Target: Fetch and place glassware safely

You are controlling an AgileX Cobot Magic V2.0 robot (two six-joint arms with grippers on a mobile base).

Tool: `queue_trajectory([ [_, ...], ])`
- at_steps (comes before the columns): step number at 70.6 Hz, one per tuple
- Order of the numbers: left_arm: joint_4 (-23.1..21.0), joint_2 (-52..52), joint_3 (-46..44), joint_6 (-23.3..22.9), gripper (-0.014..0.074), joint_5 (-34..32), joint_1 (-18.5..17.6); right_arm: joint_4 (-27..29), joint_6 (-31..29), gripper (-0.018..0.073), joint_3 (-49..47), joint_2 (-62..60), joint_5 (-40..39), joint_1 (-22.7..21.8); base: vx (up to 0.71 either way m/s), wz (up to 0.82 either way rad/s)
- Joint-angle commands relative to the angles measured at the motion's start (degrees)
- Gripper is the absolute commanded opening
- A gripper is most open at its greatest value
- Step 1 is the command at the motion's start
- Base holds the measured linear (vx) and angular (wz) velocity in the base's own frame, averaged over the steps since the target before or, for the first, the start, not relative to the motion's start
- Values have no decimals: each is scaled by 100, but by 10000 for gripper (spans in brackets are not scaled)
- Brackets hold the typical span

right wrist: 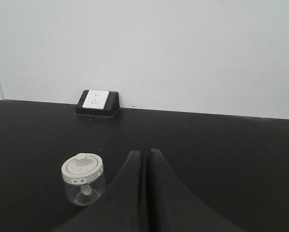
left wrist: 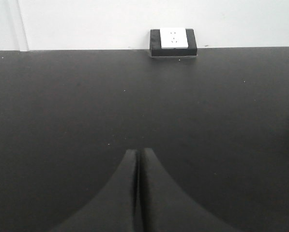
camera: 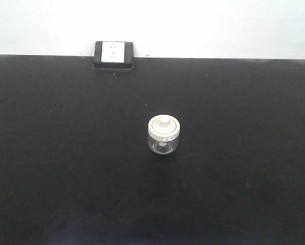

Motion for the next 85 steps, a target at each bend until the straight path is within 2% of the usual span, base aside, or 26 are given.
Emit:
queue_trajectory([
  [1, -68, -79, 176, 2, -7, -334, 19, -66, -16, -3, -149, 55, -390, -20, 0, 0],
  [85, -68, -72, 176, 2, -7, -328, 19, -198, -37, -3, -101, 98, -361, -35, 0, 0],
])
